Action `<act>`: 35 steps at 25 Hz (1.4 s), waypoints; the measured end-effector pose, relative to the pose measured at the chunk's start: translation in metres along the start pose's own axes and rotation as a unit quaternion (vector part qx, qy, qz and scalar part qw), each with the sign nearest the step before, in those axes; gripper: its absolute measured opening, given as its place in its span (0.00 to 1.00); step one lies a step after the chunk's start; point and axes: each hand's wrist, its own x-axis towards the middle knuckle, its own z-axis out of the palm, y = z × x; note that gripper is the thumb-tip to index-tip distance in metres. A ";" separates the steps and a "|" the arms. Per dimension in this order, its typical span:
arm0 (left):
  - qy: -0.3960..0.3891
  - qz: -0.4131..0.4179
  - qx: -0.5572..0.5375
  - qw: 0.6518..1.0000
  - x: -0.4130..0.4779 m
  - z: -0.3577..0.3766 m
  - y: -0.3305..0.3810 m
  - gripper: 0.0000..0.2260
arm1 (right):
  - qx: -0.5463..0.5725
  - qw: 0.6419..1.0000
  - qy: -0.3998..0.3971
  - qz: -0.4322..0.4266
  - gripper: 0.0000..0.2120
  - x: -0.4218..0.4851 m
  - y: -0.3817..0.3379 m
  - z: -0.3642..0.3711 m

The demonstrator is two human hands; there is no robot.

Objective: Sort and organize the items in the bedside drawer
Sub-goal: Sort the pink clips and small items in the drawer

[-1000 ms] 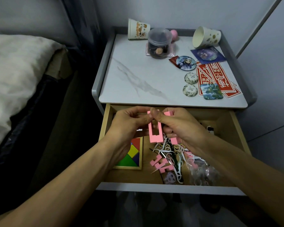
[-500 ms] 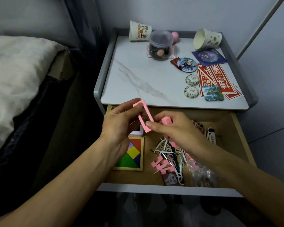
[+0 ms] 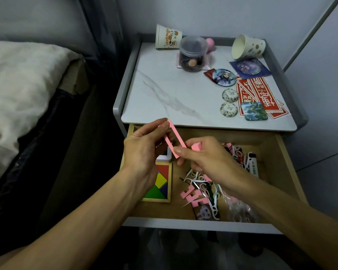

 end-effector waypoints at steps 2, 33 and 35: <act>-0.002 0.018 0.052 0.998 -0.001 0.001 0.002 0.07 | -0.002 1.000 -0.012 0.002 0.09 0.001 -0.001 -0.004; -0.155 0.057 0.395 0.904 0.015 -0.004 0.028 0.07 | 0.272 0.951 -0.103 0.103 0.15 0.011 -0.014 -0.052; -0.162 0.042 0.390 0.906 0.014 -0.003 0.028 0.07 | 0.191 0.977 -0.057 0.078 0.13 0.010 -0.014 -0.051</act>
